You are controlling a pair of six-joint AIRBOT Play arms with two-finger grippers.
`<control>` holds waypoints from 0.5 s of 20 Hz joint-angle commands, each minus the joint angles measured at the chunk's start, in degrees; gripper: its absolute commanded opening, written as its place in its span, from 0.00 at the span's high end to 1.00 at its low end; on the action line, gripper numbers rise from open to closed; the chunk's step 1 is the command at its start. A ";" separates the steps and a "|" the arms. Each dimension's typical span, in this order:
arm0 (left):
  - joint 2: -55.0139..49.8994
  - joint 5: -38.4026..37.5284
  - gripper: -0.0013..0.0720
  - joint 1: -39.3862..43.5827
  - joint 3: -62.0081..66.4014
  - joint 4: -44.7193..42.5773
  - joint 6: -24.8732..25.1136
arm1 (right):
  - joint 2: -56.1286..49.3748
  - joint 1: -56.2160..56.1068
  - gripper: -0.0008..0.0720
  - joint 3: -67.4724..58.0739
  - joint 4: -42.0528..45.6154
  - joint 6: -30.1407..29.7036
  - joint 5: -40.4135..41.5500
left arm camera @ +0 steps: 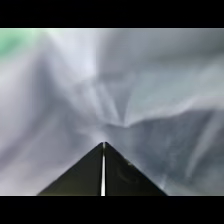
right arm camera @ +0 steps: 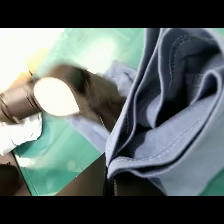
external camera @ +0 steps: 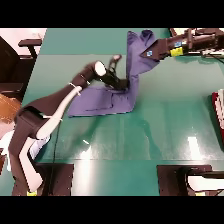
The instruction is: Fold the shirts.
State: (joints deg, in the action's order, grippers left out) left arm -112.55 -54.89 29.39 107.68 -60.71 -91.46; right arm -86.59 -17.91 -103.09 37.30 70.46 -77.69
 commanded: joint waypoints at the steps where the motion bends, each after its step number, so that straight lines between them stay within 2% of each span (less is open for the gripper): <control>1: 5.86 -9.22 0.95 -6.10 3.28 -14.23 -2.95 | -0.17 -5.57 0.96 -0.09 -0.33 -1.44 4.70; 4: 15.82 -13.18 0.95 -15.10 3.28 -23.34 -2.89 | -2.73 -13.38 0.96 -0.09 -0.39 -1.99 11.47; 7: 24.79 -14.80 0.95 -23.71 3.28 -24.50 -1.38 | -9.07 -24.48 0.96 -0.13 -0.37 -2.71 23.47; 8: 27.32 -15.15 0.95 -26.01 3.26 -24.50 -1.09 | -11.56 -28.06 0.91 -0.15 -0.35 -4.61 27.78; 10: 30.80 -15.67 0.95 -29.44 3.28 -24.50 -1.09 | -15.82 -32.65 0.46 -1.09 -0.13 -6.69 32.44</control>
State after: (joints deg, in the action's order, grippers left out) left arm -87.81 -68.64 5.76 110.85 -82.78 -93.14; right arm -97.10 -43.07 -103.48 36.82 66.76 -55.44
